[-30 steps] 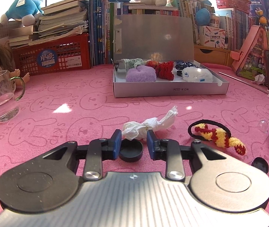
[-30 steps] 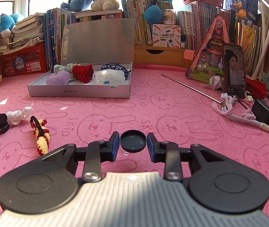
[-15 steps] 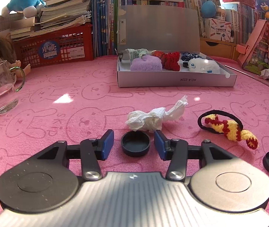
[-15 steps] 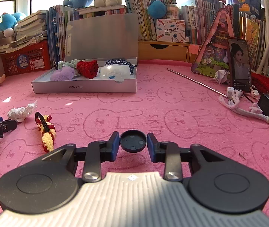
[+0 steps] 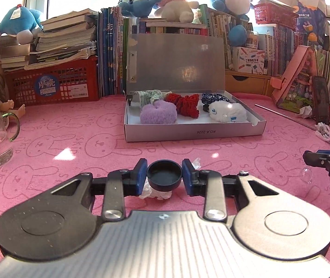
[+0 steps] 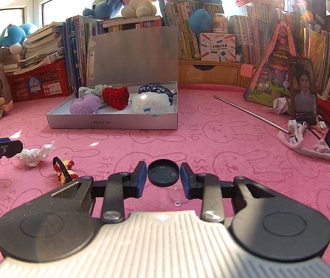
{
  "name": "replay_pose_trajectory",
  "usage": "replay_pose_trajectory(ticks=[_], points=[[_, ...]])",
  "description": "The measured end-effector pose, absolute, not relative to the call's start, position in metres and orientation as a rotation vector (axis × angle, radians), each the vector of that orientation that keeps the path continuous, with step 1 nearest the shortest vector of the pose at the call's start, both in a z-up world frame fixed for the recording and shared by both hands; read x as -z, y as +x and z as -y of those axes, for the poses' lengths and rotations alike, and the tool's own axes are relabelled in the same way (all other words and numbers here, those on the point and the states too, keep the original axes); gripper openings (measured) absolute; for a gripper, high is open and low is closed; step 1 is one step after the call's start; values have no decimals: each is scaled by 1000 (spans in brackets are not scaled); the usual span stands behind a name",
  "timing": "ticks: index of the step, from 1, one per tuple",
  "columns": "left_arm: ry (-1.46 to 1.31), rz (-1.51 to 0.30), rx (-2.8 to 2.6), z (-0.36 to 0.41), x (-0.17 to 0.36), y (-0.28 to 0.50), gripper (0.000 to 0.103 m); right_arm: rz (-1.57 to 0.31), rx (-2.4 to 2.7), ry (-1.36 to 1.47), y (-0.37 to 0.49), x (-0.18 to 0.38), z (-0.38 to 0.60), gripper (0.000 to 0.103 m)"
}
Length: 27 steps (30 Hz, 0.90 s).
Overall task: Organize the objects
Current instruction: 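Carry the black lid with the left gripper while the right gripper carries another black lid to the box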
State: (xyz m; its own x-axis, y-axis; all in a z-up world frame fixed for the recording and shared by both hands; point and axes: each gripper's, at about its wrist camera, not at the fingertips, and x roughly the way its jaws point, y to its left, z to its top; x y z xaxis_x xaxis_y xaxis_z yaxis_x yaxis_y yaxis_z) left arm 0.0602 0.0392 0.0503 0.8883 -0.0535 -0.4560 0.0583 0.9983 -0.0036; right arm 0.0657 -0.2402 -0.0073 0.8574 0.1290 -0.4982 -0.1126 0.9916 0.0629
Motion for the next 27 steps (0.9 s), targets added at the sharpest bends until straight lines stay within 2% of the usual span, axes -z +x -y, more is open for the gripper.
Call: replay_pose_trajectory(ticks=[14, 27], points=[[-42, -459, 88, -27, -72, 131, 38, -494, -183, 136, 125, -19, 235, 37], [-103, -487, 90, -39, -69, 196, 38, -549, -165, 170, 189, -13, 242, 37]])
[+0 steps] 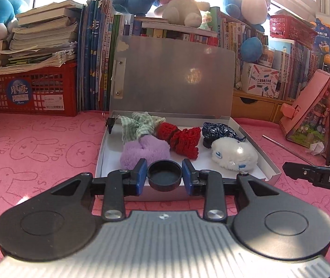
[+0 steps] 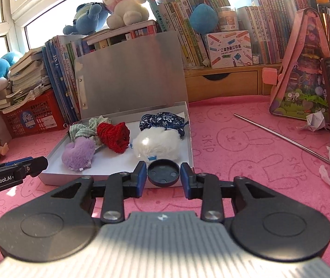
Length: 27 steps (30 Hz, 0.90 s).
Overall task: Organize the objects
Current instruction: 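Carry the black lid with the left gripper while the right gripper carries another black lid to the box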
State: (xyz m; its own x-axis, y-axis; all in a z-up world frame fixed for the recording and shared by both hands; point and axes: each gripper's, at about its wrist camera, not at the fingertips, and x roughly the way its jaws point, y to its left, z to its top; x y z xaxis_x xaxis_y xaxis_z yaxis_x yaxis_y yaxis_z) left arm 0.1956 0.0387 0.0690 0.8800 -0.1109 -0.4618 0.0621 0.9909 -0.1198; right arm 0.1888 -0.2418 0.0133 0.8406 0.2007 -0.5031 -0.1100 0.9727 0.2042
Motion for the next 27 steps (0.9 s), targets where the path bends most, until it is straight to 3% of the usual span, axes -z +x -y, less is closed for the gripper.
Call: replay_pose_trajectory(ticks=[27], points=[[-43, -634, 13, -39, -26, 283, 38, -705, -161, 108, 272, 21, 212, 37]])
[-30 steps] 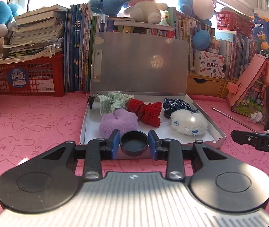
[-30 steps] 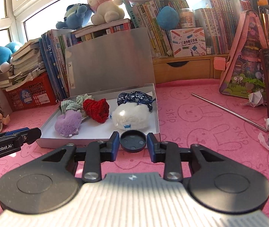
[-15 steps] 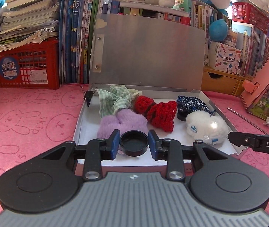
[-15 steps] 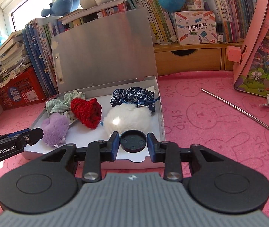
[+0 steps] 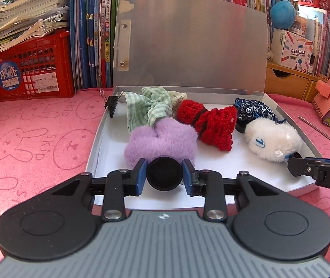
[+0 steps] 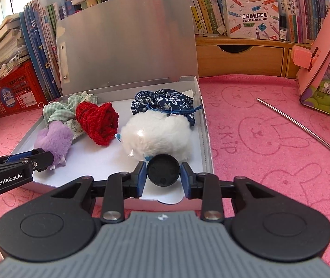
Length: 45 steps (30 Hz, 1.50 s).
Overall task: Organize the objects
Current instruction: 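Carry the black lid with the left gripper while the right gripper carries another black lid to the box, then open both grippers to drop the black lids into the box, then move both grippers back to the white tissue and a black lid on the table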
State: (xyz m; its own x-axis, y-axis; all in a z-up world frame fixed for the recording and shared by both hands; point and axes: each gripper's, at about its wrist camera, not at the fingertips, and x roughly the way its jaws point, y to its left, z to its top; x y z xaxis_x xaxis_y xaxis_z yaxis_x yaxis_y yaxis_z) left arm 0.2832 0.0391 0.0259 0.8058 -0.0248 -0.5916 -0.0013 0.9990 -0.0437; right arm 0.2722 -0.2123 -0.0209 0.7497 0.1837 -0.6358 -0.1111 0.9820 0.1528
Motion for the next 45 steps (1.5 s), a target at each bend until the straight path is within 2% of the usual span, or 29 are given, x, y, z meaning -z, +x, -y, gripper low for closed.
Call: replay_pose_trajectory(ticks=[10, 13, 14, 15, 17, 19, 20, 27, 36, 45], points=[[-51, -669, -23, -42, -28, 308, 38, -729, -138, 121, 294, 24, 213, 37], [-29, -676, -21, -39, -31, 305, 39, -733, -145, 130, 293, 23, 213, 41], [-15, -671, -14, -37, -32, 303, 41, -735, -149, 125, 292, 23, 213, 48], [-5, -666, -9, -36, -33, 301, 48, -732, -152, 114, 290, 22, 213, 54], [6, -653, -2, -34, -37, 296, 59, -723, -153, 95, 286, 20, 212, 58], [11, -640, 9, -32, -41, 290, 62, -720, -156, 89, 282, 17, 213, 61], [12, -636, 14, -31, -44, 287, 64, -716, -159, 92, 280, 16, 214, 66], [20, -574, 75, -25, -63, 252, 76, -677, -181, 129, 256, 2, 224, 71], [-3, -516, 122, -26, -78, 195, 78, -622, -207, 109, 204, -10, 233, 76], [-29, -509, 155, -32, -71, 135, 81, -556, -245, 74, 146, -12, 237, 87]])
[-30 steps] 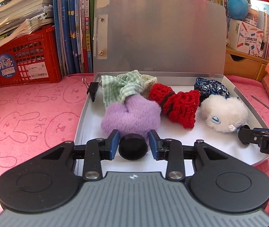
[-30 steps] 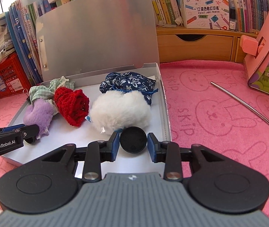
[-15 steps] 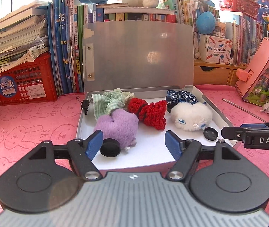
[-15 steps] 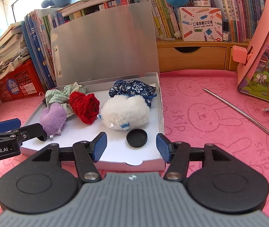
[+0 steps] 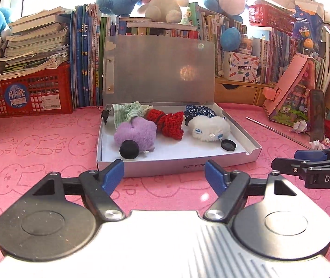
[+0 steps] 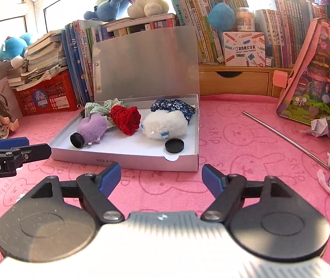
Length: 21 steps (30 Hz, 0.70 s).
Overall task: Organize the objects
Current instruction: 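Move both grippers back to the white tissue and a black lid on the table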
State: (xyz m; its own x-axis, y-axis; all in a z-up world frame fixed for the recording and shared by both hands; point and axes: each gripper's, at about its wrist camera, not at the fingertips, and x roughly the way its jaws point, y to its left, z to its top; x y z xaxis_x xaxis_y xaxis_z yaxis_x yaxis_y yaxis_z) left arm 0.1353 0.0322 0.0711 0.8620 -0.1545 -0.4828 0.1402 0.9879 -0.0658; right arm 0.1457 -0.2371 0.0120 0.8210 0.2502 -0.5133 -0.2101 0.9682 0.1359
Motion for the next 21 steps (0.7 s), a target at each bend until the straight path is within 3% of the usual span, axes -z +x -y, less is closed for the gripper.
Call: replay_pose_trajectory(ticks=[5, 21], points=[[-48, -521, 144, -40, -58, 110, 89, -528, -258, 37, 116, -8, 233, 89], [-76, -572, 94, -50, -20, 88, 90, -484, -294, -22, 43, 18, 213, 95]])
